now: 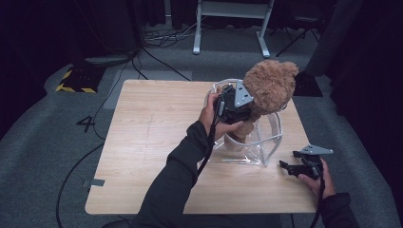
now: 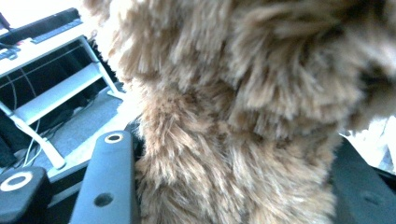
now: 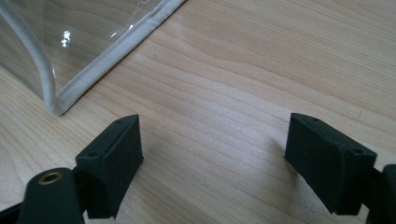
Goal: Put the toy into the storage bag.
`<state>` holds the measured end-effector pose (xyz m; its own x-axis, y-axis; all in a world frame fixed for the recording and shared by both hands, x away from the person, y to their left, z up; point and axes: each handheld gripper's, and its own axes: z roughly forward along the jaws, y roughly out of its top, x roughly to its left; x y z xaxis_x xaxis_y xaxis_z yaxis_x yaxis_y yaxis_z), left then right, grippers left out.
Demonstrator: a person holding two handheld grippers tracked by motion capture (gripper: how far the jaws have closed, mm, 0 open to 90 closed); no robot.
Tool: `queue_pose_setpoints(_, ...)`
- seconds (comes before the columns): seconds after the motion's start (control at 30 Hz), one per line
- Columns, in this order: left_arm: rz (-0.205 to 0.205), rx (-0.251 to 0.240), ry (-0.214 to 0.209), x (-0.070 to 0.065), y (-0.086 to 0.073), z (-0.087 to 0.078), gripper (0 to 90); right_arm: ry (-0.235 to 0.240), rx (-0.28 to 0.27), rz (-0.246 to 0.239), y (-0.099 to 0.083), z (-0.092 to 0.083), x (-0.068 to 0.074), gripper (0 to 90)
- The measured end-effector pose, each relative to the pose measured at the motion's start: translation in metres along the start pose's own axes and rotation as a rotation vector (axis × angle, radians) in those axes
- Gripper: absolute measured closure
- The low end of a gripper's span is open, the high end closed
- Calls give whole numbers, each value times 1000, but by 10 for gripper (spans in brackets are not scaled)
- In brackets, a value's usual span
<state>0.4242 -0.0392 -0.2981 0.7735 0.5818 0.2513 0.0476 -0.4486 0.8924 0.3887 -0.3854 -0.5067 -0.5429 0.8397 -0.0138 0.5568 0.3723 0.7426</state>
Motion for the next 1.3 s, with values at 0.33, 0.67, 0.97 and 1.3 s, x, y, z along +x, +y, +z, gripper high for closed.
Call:
queue_pose_setpoints(0.33, -70, 6, -64, 3, 3, 4, 485, 0, 0, 0, 0, 0, 0, 188)
queue_pose_setpoints(0.67, -67, -50, -94, -3, 21, -6, 483, 0, 0, 0, 0, 0, 0, 188)
queue_pose_setpoints(0.97, -86, 59, -111, -1, 8, 15, 478, 0, 0, 0, 0, 0, 0, 188)
queue_pose_setpoints(1.3, -31, 192, -108, -1, 14, 17, 424, 0, 0, 0, 0, 0, 0, 188)
